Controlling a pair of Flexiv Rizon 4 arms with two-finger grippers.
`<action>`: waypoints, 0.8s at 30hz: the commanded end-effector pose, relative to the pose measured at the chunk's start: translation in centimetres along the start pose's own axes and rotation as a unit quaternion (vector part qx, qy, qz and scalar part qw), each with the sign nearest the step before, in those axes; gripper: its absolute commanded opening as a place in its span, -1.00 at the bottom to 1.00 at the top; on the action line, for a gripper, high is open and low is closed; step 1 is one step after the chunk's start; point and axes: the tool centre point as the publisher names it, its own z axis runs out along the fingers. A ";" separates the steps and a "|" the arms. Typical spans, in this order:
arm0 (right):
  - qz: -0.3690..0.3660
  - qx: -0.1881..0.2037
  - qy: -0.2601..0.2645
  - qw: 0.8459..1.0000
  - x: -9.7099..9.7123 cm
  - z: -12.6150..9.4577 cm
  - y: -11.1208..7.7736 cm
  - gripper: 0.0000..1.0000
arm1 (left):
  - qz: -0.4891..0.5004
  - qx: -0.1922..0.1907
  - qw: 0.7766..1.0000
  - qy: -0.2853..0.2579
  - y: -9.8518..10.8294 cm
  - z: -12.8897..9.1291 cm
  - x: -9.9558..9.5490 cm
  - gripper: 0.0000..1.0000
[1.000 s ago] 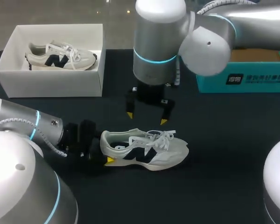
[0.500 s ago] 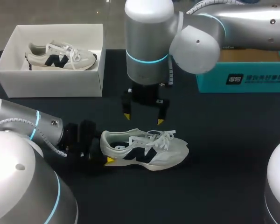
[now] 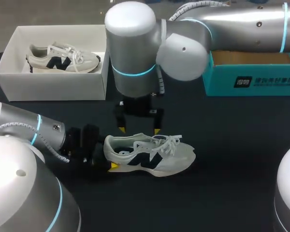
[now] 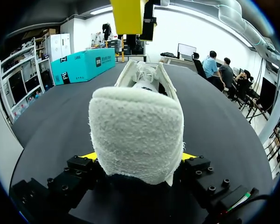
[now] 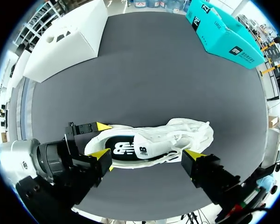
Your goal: Take the shoe out of the shoebox, open the shoe tongue, remove and reinsert the insole, then place the shoe into the shoebox
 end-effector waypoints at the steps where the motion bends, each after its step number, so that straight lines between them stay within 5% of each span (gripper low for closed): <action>1: 0.037 -0.022 -0.030 0.999 0.7 1.3 -2.0 1.00 | 0.000 -0.001 1.000 -0.001 0.2 0.0 0.1 -1.00; 24: 0.031 -0.013 -0.133 0.990 0.5 4.5 -2.8 1.00 | 0.000 -0.001 1.000 -0.001 0.2 0.0 0.1 -1.00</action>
